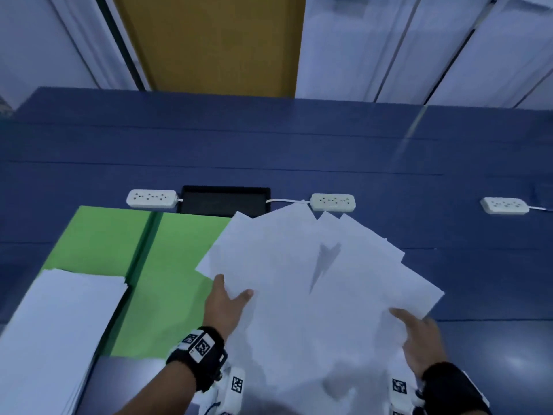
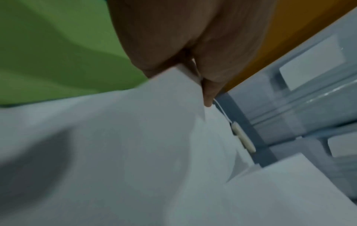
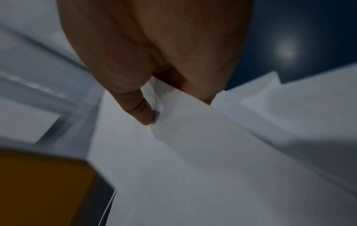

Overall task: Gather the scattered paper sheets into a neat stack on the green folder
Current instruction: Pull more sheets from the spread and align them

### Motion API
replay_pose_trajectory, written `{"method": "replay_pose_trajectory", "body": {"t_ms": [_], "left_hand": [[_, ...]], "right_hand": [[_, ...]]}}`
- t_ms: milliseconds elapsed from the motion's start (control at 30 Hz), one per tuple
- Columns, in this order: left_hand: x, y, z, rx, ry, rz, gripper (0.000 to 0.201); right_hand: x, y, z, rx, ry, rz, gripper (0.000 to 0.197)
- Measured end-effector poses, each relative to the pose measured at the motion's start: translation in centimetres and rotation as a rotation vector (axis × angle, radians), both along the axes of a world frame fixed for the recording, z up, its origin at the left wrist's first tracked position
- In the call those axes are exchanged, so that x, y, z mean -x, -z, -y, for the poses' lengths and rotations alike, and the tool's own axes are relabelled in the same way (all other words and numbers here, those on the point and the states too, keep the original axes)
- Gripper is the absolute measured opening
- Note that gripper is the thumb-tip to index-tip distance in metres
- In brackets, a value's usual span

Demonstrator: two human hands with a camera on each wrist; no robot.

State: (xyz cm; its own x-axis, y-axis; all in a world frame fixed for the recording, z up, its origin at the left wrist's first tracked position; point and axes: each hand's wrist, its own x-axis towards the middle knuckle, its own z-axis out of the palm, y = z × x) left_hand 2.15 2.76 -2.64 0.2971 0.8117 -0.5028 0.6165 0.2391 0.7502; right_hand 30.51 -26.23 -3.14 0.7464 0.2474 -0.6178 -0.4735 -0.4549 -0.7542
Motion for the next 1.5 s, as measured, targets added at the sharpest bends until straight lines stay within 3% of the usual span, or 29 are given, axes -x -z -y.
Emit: {"method": "replay_pose_trajectory", "body": {"t_ms": [67, 167, 233, 300, 400, 467, 533, 600, 667, 700, 767, 833, 900, 1000, 1067, 1167, 1200, 1267, 1300, 1367, 1500], "left_hand": [[0.3, 1.2, 1.3, 0.032, 0.031, 0.000, 0.096], [0.3, 1.5, 2.7, -0.056, 0.113, 0.010, 0.111], [0.2, 1.5, 3.0, -0.123, 0.193, 0.015, 0.113], [0.0, 1.9, 2.8, -0.146, 0.301, 0.009, 0.094], [-0.8, 2.2, 2.4, -0.117, 0.390, -0.017, 0.044], [-1.5, 2.1, 2.1, -0.057, 0.362, -0.015, 0.031], [-1.8, 2.1, 1.8, 0.062, 0.355, -0.023, 0.022], [-1.7, 1.7, 1.6, 0.164, 0.357, -0.064, 0.022], [-1.9, 1.4, 1.3, 0.205, 0.310, 0.011, 0.022], [-2.1, 1.0, 1.3, 0.243, 0.271, 0.056, 0.023], [-2.8, -0.3, 1.3, 0.326, 0.262, 0.100, 0.043], [-3.5, -1.1, 1.4, 0.359, 0.311, 0.122, 0.069], [-3.8, -1.3, 1.6, 0.458, 0.230, 0.222, 0.082], [-4.4, -2.2, 2.0, 0.623, 0.169, 0.316, 0.086], [-4.5, -2.7, 2.2, 0.648, 0.208, 0.357, 0.068], [-4.4, -1.7, 2.6, 0.576, 0.252, 0.337, 0.038], [-4.3, -1.2, 2.7, 0.499, 0.267, 0.308, 0.033], [-4.0, -0.4, 2.9, 0.368, 0.289, 0.272, 0.033], [-4.0, -0.6, 3.1, 0.328, 0.293, 0.263, 0.037], [-4.2, -1.2, 3.1, 0.265, 0.310, 0.301, 0.045], [-5.5, -6.2, 2.4, 0.169, 0.465, 0.415, 0.059]], "right_hand": [[0.9, -3.8, -1.7, -0.045, -0.074, 0.119, 0.019], [1.5, -8.2, -3.6, -0.178, -0.114, 0.223, 0.017], [2.3, -11.9, -4.6, -0.226, -0.234, 0.276, 0.017], [3.1, -15.4, -5.4, -0.266, -0.403, 0.262, 0.017], [4.2, -19.1, -6.5, -0.299, -0.632, 0.200, 0.021], [4.9, -20.2, -6.6, -0.310, -0.819, 0.112, 0.036], [5.1, -21.0, -6.7, -0.362, -0.927, -0.019, 0.039], [5.1, -21.6, -7.1, -0.566, -0.874, -0.212, 0.039], [5.6, -22.3, -8.2, -0.891, -0.676, -0.422, 0.029], [5.6, -22.1, -8.9, -0.939, -0.480, -0.507, 0.025], [4.2, -18.6, -9.7, -0.722, -0.215, -0.413, 0.022], [2.8, -13.2, -9.6, -0.510, -0.210, -0.343, 0.049], [2.0, -7.0, -8.8, -0.296, -0.196, -0.328, 0.060], [2.5, -1.0, -8.1, -0.059, -0.327, -0.337, 0.096], [3.1, 1.6, -7.8, -0.022, -0.273, -0.323, 0.099], [4.2, 2.2, -8.3, -0.024, -0.172, -0.346, 0.097], [4.7, 1.6, -8.7, -0.039, -0.135, -0.331, 0.080], [5.2, 0.8, -9.1, -0.058, -0.115, -0.277, 0.028], [5.2, 0.5, -9.2, -0.065, -0.119, -0.261, 0.017], [5.2, 0.5, -9.2, -0.137, -0.119, -0.241, 0.024], [4.4, -0.4, -8.8, -0.281, -0.147, -0.245, 0.052]]}}
